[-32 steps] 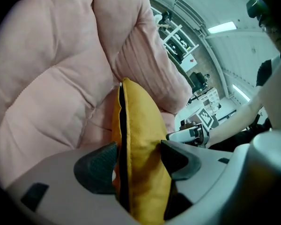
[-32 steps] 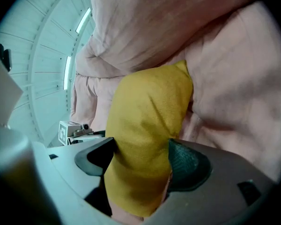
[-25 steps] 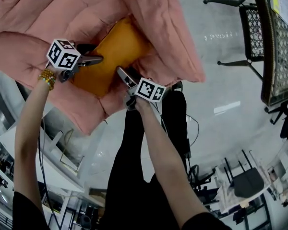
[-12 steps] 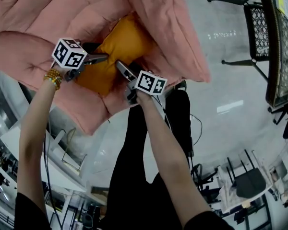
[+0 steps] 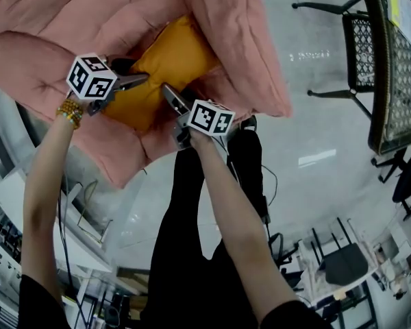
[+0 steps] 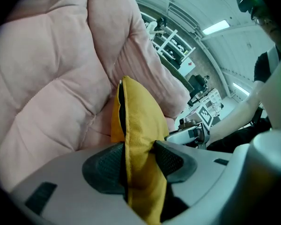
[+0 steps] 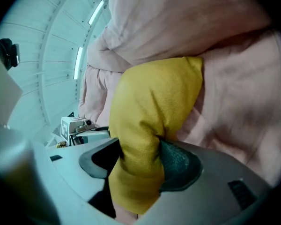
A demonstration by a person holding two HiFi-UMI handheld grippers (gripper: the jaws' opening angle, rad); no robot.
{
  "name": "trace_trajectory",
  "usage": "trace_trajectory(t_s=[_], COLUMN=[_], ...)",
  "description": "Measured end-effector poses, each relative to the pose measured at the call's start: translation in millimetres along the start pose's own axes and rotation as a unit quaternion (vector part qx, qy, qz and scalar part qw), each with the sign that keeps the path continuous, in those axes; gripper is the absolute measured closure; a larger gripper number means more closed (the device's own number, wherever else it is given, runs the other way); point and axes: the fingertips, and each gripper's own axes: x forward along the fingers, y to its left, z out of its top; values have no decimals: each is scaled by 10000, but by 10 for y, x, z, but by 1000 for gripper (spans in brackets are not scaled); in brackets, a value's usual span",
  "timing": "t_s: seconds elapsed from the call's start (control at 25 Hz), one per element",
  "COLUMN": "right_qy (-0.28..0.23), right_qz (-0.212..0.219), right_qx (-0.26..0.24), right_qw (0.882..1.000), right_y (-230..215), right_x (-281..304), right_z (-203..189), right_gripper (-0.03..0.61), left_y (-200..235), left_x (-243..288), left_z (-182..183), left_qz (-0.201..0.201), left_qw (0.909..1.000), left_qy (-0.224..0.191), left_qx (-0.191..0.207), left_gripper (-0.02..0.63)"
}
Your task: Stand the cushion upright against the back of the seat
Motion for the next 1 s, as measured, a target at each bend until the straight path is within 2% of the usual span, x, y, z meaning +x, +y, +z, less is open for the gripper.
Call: trace_trajectory(t_s=[0.4, 0.68, 0.84, 1.0], right_qy=[384, 465, 594, 735], right_qz=[-32, -44, 37, 95], right_qx=[-570, -1005, -1527, -2267], right_qw=[9976, 9938, 9865, 9711], right_y=[330, 575, 765, 977], right_x=[-90, -121, -109, -86], right_z=[39, 39, 178, 390], right_gripper=[304, 304, 304, 302], left_y=[-177, -286, -318, -330], left_x=[-314, -591, -729, -855], left_z=[35, 63, 137, 238], left_qz=[318, 464, 593, 702], left_qw=[9981, 9948, 9908, 9842], left_qy=[-512, -887, -1193, -1584], left_qx=[-104, -191, -247, -371], left_gripper=[402, 402, 402, 402])
